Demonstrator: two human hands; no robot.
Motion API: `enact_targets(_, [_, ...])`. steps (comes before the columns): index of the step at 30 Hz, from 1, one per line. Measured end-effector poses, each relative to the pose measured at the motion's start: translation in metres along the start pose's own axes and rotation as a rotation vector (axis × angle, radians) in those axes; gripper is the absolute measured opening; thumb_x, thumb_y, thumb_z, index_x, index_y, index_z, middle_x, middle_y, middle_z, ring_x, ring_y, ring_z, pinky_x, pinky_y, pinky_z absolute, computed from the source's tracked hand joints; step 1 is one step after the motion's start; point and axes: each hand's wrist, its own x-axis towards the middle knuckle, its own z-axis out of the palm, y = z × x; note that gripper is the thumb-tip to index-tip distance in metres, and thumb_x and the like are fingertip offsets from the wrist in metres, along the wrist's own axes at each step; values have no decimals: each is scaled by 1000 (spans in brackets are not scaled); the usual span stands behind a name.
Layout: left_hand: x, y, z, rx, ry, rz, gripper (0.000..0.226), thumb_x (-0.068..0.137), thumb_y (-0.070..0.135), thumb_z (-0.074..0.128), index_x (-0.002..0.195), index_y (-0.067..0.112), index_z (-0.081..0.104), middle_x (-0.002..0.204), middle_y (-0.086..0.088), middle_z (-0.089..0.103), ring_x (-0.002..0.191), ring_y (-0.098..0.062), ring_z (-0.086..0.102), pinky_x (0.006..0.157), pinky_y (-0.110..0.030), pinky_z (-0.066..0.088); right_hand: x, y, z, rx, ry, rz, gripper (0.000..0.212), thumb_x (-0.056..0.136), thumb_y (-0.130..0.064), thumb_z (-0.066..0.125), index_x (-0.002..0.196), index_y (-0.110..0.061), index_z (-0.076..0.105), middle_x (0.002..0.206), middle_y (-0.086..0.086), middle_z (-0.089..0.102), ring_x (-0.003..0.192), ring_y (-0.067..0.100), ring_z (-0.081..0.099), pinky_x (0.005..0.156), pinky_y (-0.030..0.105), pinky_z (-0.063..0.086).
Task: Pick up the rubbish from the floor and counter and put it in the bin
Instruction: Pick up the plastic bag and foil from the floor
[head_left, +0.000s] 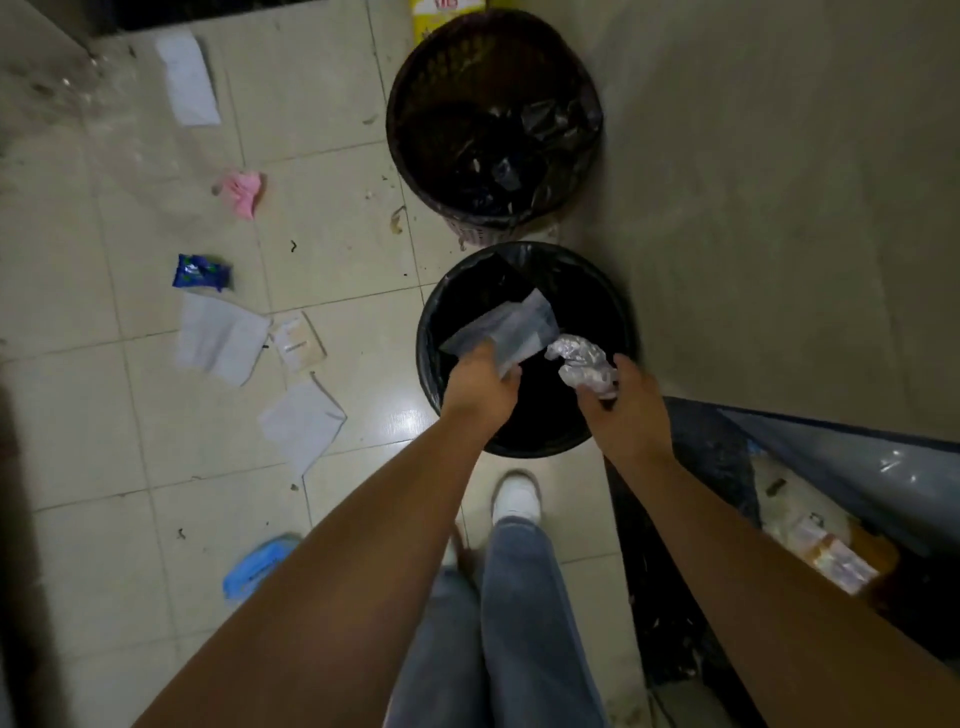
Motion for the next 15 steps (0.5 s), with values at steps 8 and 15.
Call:
enact_targets(8, [-26, -55, -5, 161, -34, -151, 40, 97, 16, 47, 136, 10, 44, 142, -10, 49, 130, -27, 44, 109, -36, 39, -5, -12, 17, -286, -305, -153, 50, 94, -20, 49, 139, -2, 35, 147, 18, 37, 137, 32, 33, 114, 39, 30])
enact_targets(15, [-101, -165, -47, 58, 81, -513, 40, 96, 14, 49, 135, 9, 46, 142, -12, 49, 132, -27, 43, 110, -36, 36, -36, -96, 67, -533, -424, -519, 48, 95, -21, 47, 139, -4, 36, 150, 15, 33, 137, 31, 30, 112, 39, 30])
